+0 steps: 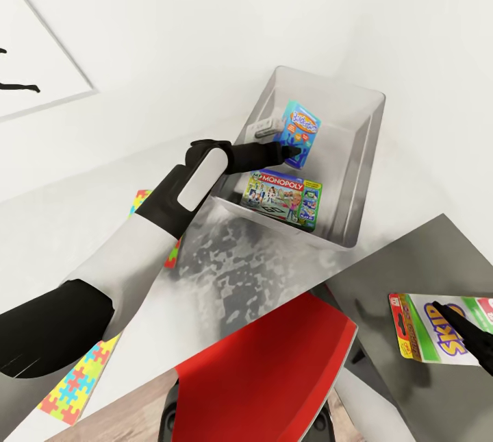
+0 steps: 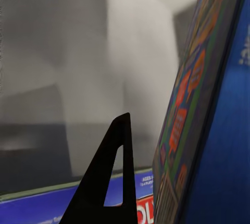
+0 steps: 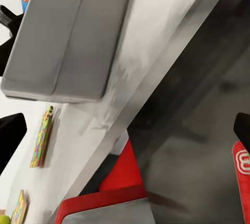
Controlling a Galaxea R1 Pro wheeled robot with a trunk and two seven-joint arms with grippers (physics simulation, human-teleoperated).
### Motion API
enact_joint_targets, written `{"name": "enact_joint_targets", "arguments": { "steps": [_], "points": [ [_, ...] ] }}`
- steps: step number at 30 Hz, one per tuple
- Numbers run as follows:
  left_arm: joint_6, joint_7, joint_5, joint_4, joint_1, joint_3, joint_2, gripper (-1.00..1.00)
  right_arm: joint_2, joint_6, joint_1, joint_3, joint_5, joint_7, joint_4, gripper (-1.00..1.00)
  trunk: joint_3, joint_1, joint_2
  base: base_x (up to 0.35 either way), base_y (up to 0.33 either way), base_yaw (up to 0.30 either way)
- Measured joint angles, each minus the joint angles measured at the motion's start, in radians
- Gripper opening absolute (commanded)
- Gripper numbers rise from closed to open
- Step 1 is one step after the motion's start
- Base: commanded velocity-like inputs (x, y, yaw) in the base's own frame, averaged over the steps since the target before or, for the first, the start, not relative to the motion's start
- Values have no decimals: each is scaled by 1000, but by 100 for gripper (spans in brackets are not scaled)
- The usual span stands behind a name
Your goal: Put all the toys in the child's room - the three board games (two on the bed and one on the table), the two jigsaw puzzles on the table, and the tennis ball on the table - inside the toy box on the table in the child's room.
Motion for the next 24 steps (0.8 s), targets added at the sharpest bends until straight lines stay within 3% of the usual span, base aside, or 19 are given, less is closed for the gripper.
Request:
{"name": "enact_joint_targets", "arguments": {
  "steps": [24],
  "points": [
    [3,13,1,-1,-6,0,0,-100,0,0,0,0,0,0,0,100,-15,0,0,0,0,0]
  ]
}}
